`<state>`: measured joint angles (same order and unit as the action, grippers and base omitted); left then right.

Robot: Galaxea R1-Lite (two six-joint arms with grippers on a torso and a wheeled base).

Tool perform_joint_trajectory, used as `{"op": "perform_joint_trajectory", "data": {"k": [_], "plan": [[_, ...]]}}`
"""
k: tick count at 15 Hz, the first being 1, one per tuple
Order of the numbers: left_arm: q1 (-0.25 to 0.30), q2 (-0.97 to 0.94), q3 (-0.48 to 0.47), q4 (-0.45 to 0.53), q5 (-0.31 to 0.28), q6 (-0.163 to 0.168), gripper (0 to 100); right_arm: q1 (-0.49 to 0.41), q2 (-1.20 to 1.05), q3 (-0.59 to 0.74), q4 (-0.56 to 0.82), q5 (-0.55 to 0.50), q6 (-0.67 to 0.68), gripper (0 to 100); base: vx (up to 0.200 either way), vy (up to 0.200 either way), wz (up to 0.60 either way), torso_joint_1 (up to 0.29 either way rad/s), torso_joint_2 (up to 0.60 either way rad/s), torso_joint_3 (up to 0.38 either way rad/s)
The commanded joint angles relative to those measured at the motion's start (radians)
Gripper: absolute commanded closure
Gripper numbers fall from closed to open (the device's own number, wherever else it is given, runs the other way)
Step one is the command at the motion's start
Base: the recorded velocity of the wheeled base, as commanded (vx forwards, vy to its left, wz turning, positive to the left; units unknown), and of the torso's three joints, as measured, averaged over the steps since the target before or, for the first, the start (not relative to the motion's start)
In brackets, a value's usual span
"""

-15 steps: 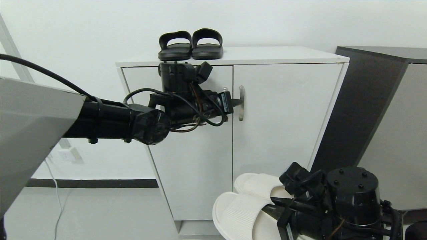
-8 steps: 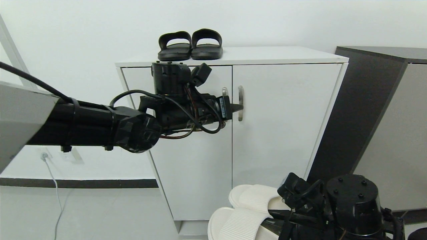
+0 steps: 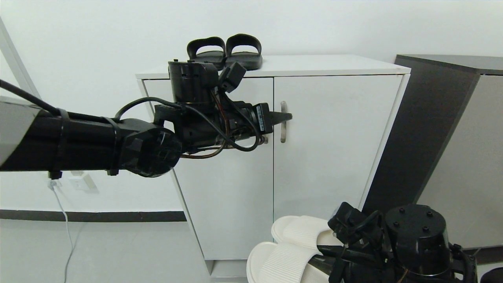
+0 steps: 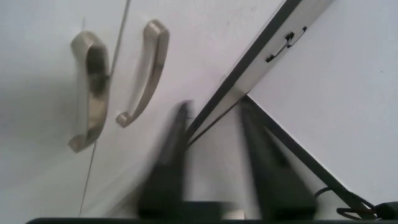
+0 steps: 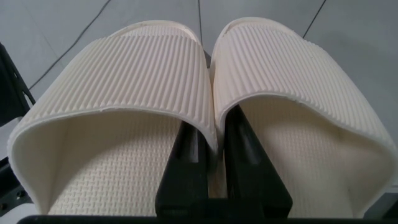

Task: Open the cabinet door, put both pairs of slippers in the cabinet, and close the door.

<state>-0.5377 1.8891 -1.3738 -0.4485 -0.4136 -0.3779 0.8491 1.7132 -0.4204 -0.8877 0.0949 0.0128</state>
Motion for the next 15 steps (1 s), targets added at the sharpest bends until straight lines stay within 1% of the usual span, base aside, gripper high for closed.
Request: {"op": "perform_joint_trajectory", "data": {"k": [1, 4, 8, 10, 15], "plan": [[0.002, 0.010, -0.014, 0.001, -0.001, -0.001, 0, 0.001, 0.002, 0.000, -0.001, 0.000, 0.000, 100, 0.000, 0.000, 0.00, 0.000, 0.00, 0.000], [0.010, 0.036, -0.039, 0.001, 0.001, -0.001, 0, 0.001, 0.002, 0.000, -0.001, 0.000, 0.000, 100, 0.000, 0.000, 0.00, 0.000, 0.00, 0.000], [0.010, 0.096, -0.099, 0.001, -0.001, -0.006, 0, 0.001, 0.002, 0.000, -0.001, 0.000, -0.002, 100, 0.000, 0.000, 0.00, 0.000, 0.00, 0.000], [0.007, 0.123, -0.136, 0.002, -0.001, -0.022, 0, 0.001, 0.002, 0.000, -0.001, 0.000, -0.002, 100, 0.000, 0.000, 0.00, 0.000, 0.00, 0.000], [0.002, 0.171, -0.179, 0.002, -0.001, -0.024, 0, 0.001, 0.002, 0.002, -0.001, 0.000, -0.002, 100, 0.000, 0.000, 0.00, 0.000, 0.00, 0.000]]}}
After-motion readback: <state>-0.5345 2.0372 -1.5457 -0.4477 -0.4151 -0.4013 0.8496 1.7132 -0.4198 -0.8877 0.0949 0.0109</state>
